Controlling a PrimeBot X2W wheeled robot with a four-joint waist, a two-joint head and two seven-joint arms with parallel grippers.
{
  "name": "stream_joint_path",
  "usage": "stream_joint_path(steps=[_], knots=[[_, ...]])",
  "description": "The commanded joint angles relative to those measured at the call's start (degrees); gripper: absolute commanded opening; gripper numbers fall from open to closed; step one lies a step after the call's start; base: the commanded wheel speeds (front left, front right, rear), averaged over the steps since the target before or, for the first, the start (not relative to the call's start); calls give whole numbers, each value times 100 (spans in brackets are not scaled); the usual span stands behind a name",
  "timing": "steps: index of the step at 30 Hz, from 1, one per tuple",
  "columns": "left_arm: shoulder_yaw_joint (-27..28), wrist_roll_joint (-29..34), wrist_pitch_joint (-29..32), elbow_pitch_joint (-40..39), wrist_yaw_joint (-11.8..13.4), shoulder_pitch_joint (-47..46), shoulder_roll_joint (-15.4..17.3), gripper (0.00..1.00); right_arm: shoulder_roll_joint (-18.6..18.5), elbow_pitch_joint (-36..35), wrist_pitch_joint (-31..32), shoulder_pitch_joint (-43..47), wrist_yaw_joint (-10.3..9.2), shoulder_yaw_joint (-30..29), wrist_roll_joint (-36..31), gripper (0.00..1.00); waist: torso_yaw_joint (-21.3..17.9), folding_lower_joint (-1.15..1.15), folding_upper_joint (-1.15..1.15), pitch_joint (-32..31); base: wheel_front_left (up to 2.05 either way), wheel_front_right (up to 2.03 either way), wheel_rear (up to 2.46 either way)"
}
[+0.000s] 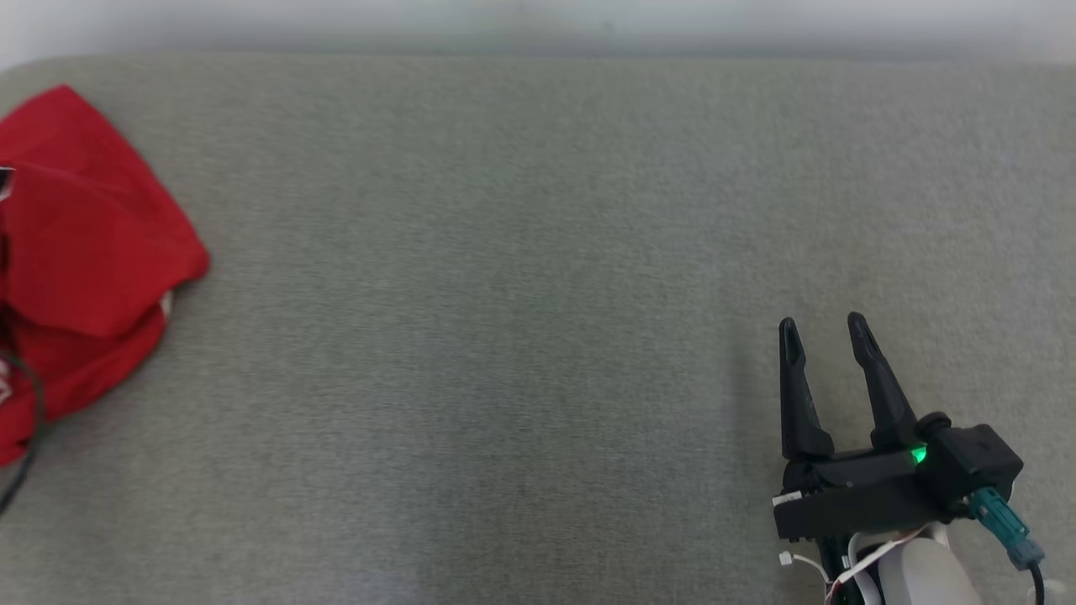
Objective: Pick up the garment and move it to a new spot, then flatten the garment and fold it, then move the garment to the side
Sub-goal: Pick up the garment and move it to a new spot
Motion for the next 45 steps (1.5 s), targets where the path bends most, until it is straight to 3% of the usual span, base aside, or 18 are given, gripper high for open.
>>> stream_joint_path(steps=[1, 6, 22, 23, 24, 25, 37, 45], knots=[[-118, -120, 210, 268, -3, -187, 270, 100, 5, -2, -11, -114, -12, 12, 57, 100, -536, -1, -1, 545, 0, 0, 0], [-388, -316, 772, 961, -4, -494, 746, 100, 4, -13, -11, -201, -12, 18, 117, 100, -652, -1, -1, 691, 0, 0, 0], [-944, -774, 2454, 2459, 27, -653, 1232, 100, 3, 13, -11, -182, -12, -51, 72, 100, -676, -1, -1, 599, 0, 0, 0], [-970, -755, 2453, 2513, 32, -669, 1245, 45, 3, 12, -11, -171, -12, -55, 68, 100, -673, -1, -1, 582, 0, 0, 0], [-991, -740, 2423, 2552, 44, -700, 1245, 34, 3, 12, -11, -157, -12, -61, 61, 100, -665, -1, -1, 561, 0, 0, 0], [-1019, -709, 2411, 2585, 47, -727, 1243, 0, 3, 13, -11, -142, -12, -68, 53, 100, -657, -1, -1, 542, 0, 0, 0], [-1060, -850, 1577, 2681, 21, -1133, 1151, 0, 1, 111, -11, 154, -12, -161, 1, 100, -355, -1, -1, 43, 0, 0, 0], [-1436, -1083, 1143, 1842, -5, -1703, 976, 0, 2, 144, -11, 316, -12, -94, -55, 100, -152, -1, -1, -268, 0, 0, 0]])
